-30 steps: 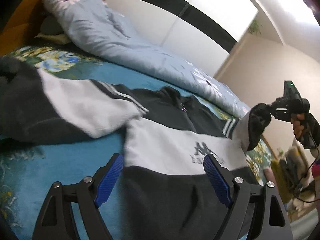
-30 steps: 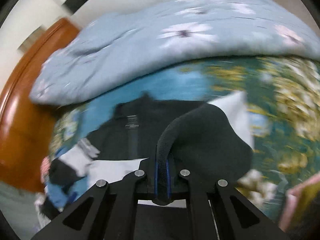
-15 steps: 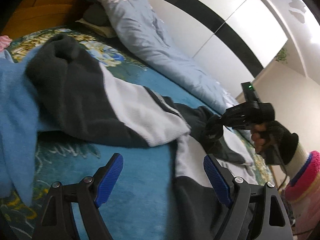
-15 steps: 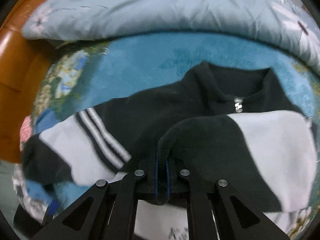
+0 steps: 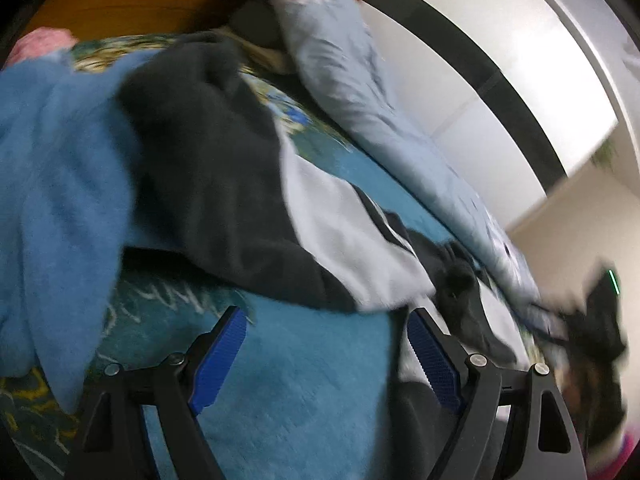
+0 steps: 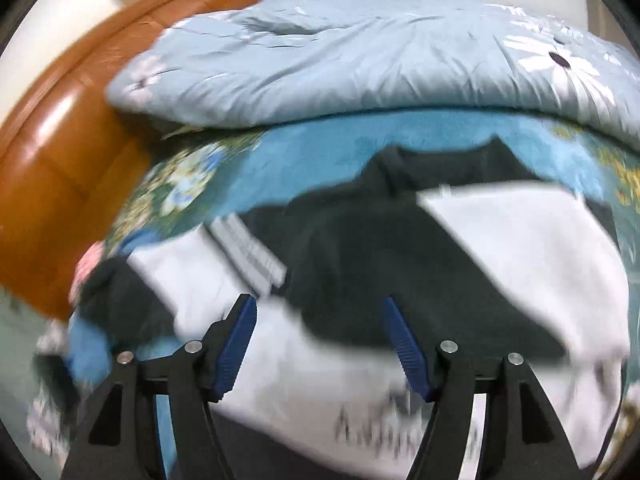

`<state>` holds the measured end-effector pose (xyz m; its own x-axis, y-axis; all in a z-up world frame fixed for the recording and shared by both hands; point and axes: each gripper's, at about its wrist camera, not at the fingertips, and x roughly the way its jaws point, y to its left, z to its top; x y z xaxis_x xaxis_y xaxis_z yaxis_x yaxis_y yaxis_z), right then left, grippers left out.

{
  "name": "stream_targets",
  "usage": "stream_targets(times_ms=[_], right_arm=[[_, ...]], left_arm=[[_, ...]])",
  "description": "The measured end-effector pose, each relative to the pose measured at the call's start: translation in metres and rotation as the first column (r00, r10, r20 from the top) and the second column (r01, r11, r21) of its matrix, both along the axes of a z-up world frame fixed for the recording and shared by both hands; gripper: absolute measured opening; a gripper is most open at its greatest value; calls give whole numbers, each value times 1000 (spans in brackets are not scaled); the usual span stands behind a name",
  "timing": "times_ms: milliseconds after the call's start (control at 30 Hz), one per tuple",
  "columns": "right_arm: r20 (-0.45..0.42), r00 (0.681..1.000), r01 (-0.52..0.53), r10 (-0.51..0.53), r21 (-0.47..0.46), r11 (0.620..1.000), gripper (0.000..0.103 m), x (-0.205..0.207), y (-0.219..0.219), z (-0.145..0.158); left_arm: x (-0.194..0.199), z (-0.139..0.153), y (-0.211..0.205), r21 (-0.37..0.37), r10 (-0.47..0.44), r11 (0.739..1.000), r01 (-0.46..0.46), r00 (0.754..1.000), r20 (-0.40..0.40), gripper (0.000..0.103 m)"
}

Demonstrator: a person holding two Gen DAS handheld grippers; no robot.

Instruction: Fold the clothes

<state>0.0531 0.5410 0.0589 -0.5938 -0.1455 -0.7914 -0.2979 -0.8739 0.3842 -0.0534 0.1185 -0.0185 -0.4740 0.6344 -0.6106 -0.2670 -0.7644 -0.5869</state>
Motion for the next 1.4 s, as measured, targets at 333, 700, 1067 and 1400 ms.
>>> stream_targets(times_ms=[333, 700, 1067, 1400], right_arm=[[-42, 999, 1, -2, -26, 1000, 68, 131, 3, -29], [-107, 992, 53, -59, -57, 997, 68, 212, 14, -43], [-145, 984, 96, -108, -88, 992, 68, 244, 31, -48], [-129, 969, 195, -211, -125, 973, 68, 283, 52, -54]], left_arm=[[-46, -19, 4, -85, 122, 990, -116, 990, 67, 84], [-40, 20, 36, -287, 178, 943, -170, 984, 1, 10], [42, 140, 203, -409, -242, 909, 77, 897, -369, 9], [142, 71, 369, -537, -662, 685, 493, 729, -174, 9]])
